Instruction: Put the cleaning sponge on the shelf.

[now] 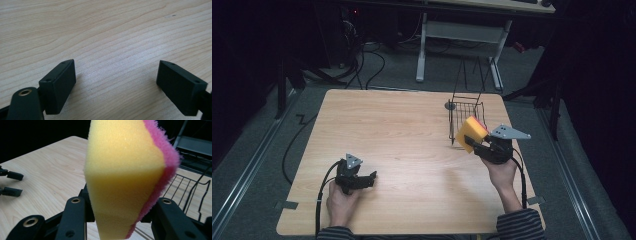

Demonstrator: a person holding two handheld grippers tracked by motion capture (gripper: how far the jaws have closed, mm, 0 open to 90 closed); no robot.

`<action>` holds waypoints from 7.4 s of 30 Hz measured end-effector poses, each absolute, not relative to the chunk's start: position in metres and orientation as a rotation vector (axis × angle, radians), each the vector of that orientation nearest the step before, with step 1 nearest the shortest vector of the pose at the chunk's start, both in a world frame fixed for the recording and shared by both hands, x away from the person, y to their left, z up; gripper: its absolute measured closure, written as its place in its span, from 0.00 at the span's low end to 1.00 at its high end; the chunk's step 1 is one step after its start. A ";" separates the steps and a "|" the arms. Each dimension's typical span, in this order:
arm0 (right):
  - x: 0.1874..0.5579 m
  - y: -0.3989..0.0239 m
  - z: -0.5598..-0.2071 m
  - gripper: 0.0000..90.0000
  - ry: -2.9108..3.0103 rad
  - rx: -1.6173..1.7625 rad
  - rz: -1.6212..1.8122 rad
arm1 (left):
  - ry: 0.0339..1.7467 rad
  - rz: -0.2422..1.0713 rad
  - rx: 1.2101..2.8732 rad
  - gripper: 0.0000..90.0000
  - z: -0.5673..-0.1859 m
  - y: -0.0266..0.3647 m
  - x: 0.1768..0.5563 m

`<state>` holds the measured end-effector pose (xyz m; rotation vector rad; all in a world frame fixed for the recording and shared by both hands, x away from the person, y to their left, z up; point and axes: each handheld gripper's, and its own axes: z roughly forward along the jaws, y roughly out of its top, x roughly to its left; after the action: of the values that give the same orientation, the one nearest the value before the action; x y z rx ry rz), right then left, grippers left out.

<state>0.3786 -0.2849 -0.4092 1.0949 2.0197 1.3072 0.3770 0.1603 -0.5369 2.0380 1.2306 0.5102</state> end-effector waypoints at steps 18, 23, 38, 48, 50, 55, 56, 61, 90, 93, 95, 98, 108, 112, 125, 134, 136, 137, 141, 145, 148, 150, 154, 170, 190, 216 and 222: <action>0.397 -0.297 -0.407 0.68 1.956 1.154 1.274 | 1.230 0.508 2.040 0.18 -0.537 0.160 0.377; 0.406 -0.297 -0.406 0.68 1.946 1.159 1.249 | 1.230 0.508 2.040 0.18 -0.537 0.160 0.377; 0.441 -0.294 -0.425 0.68 1.913 1.221 1.127 | 1.230 0.508 2.040 0.18 -0.537 0.160 0.377; 0.465 -0.294 -0.450 0.68 1.905 1.297 1.085 | 1.230 0.507 2.040 0.18 -0.537 0.160 0.377; 0.469 -0.293 -0.455 0.68 1.901 1.306 1.070 | 1.230 0.508 2.040 0.18 -0.537 0.160 0.377; 0.477 -0.293 -0.465 0.68 1.888 1.337 1.052 | 1.230 0.507 2.040 0.18 -0.537 0.160 0.377; 0.478 -0.294 -0.466 0.68 1.883 1.346 1.048 | 1.230 0.507 2.040 0.18 -0.537 0.160 0.377; 0.482 -0.296 -0.470 0.68 1.870 1.368 1.051 | 1.230 0.508 2.040 0.18 -0.537 0.160 0.377; 0.499 -0.284 -0.479 0.68 1.898 1.369 0.990 | 1.230 0.508 2.040 0.18 -0.537 0.160 0.377; 0.499 -0.284 -0.479 0.68 1.898 1.368 0.988 | 1.230 0.508 2.040 0.18 -0.537 0.160 0.377; 0.500 -0.284 -0.479 0.67 1.898 1.369 0.989 | 1.230 0.510 2.038 0.18 -0.537 0.160 0.377; 0.501 -0.285 -0.481 0.62 1.905 1.393 0.970 | 1.230 0.508 2.040 0.18 -0.537 0.160 0.377; 0.500 -0.285 -0.483 0.55 1.917 1.405 0.974 | 1.230 0.508 2.040 0.18 -0.537 0.160 0.377; 0.499 -0.287 -0.479 0.43 1.897 1.413 0.983 | 1.230 0.508 2.040 0.18 -0.537 0.160 0.377; 0.487 -0.296 -0.464 0.27 1.914 1.422 1.057 | 1.230 0.509 2.038 0.18 -0.537 0.160 0.377; 0.477 -0.298 -0.454 0.24 1.919 1.407 1.084 | 1.230 0.509 2.038 0.18 -0.537 0.160 0.377; 0.474 -0.299 -0.452 0.24 1.921 1.395 1.084 | 1.230 0.509 2.038 0.18 -0.537 0.160 0.377; 0.472 -0.298 -0.450 0.24 1.918 1.404 1.082 | 1.230 0.509 2.038 0.18 -0.537 0.160 0.377; 0.467 -0.300 -0.445 0.23 1.919 1.403 1.089 | 1.230 0.509 2.038 0.18 -0.537 0.160 0.377; 0.456 -0.304 -0.441 0.26 1.888 1.393 1.135 | 1.230 0.509 2.039 0.18 -0.537 0.160 0.377; 0.449 -0.306 -0.437 0.26 1.890 1.385 1.148 | 1.230 0.509 2.038 0.18 -0.537 0.160 0.377; 0.444 -0.307 -0.433 0.27 1.885 1.374 1.160 | 1.230 0.509 2.039 0.18 -0.537 0.160 0.377; 0.434 -0.304 -0.425 0.29 1.900 1.346 1.170 | 1.230 0.509 2.039 0.18 -0.537 0.161 0.377; 0.393 -0.301 -0.407 0.37 1.882 1.245 1.263 | 1.226 0.508 2.043 0.18 -0.537 0.161 0.377; 0.364 -0.286 -0.421 0.40 1.937 1.168 1.347 | 1.226 0.508 2.043 0.18 -0.537 0.161 0.377; 0.364 -0.274 -0.469 0.42 2.028 1.236 1.310 | 1.227 0.509 2.040 0.18 -0.537 0.161 0.377; 0.366 -0.270 -0.479 0.42 2.053 1.252 1.294 | 1.227 0.509 2.040 0.18 -0.537 0.161 0.377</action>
<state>0.3662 -0.2697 -0.4792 1.2520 2.0535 1.2940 0.3768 0.1605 -0.5368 2.0404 1.2272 0.5088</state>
